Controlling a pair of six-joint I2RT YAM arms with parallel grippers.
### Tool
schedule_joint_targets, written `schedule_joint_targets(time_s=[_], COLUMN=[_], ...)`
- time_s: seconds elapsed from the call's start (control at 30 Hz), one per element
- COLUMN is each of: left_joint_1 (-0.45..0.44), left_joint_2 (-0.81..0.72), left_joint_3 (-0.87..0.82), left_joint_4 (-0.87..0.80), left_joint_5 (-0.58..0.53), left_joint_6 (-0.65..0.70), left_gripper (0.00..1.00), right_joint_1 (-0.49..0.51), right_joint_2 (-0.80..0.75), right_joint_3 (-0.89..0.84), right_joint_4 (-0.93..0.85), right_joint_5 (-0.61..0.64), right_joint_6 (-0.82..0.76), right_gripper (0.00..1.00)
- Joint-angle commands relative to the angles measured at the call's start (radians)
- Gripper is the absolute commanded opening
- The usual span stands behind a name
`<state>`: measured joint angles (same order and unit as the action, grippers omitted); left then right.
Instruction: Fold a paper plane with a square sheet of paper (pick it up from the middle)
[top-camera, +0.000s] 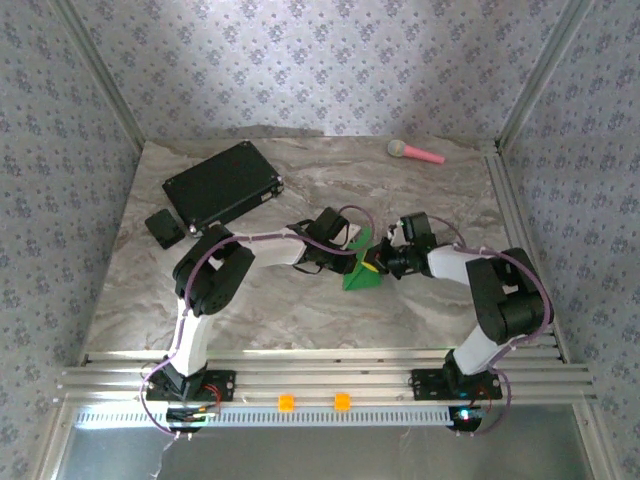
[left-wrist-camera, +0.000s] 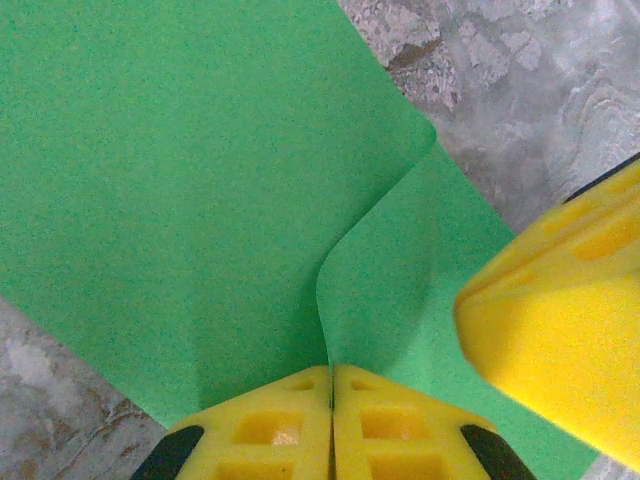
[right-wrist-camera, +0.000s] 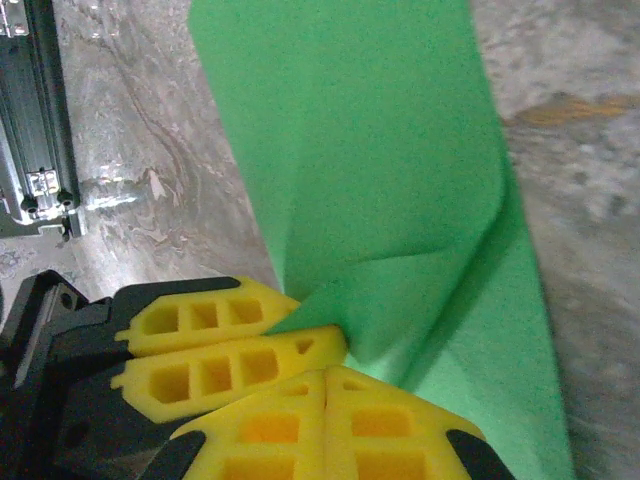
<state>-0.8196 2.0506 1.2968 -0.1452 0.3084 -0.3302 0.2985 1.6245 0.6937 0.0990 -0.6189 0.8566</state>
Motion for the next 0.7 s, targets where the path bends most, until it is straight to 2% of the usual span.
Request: schedule_joint_targets(time_s=[0.0,0.47,0.67], left_joint_1=[0.002,0.001,0.000], left_joint_2=[0.042,0.046,0.055], left_joint_3=[-0.012,-0.012,-0.004], left_joint_4=[-0.030,-0.037,-0.049], left_joint_5=[0.009,0.014,0.019], left_joint_6=[0.008,0.014,0.016], left_gripper=[0.08,0.08,0.08], right_joint_1=[0.013,-0.019,-0.025], right_joint_2=[0.030,0.086,0.052], right_joint_3=[0.039,-0.024,0.014], right_joint_4=[0.004,-0.035,-0.033], right_joint_5=[0.010,0.062,0.006], right_joint_6=[0.025,0.005,0.009], right_gripper=[0.02,0.01,0.02])
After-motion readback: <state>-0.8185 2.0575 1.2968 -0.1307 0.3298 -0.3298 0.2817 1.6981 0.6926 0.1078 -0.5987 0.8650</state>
